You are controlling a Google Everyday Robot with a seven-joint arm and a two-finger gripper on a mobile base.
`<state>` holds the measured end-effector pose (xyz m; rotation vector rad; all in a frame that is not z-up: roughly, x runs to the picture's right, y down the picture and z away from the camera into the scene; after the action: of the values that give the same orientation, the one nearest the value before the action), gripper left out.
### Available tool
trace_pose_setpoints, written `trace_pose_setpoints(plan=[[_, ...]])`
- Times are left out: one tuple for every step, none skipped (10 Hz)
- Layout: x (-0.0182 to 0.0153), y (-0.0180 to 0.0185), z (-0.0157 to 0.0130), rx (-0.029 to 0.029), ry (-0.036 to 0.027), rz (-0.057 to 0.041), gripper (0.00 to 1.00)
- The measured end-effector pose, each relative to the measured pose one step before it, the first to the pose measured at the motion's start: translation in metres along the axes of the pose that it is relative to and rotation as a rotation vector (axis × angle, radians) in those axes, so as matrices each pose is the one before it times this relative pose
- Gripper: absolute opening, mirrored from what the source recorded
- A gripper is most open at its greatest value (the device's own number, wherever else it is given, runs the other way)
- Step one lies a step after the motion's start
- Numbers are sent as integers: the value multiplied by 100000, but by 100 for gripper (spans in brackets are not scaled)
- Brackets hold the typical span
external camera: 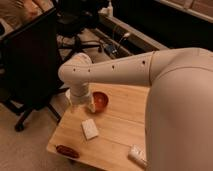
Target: Drag the pepper across the table
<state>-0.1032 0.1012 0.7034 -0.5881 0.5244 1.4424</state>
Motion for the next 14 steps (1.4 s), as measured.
trace_pose_setpoints(plan=[[-2,-3,-1,3,-2,9,65],[1,2,0,-1,0,1,65],[2,-2,2,0,5,2,65],[-1,0,0,-1,1,2,65],[0,1,0,-2,1,-3,65],[1,-1,9,4,15,2,65],[6,-2,24,11,43,-5,65],[0,3,-3,-4,-2,3,65],[-2,-2,1,-1,-1,2,65],[0,8,0,-1,-2,-17,65],[6,-11,14,94,-51,-106,65],[-21,12,-26,228,-653,-743,65],[-175,319,-44,-217,-3079,-3542,65],[-168,422,-5,-185,-3952,-5304,65]])
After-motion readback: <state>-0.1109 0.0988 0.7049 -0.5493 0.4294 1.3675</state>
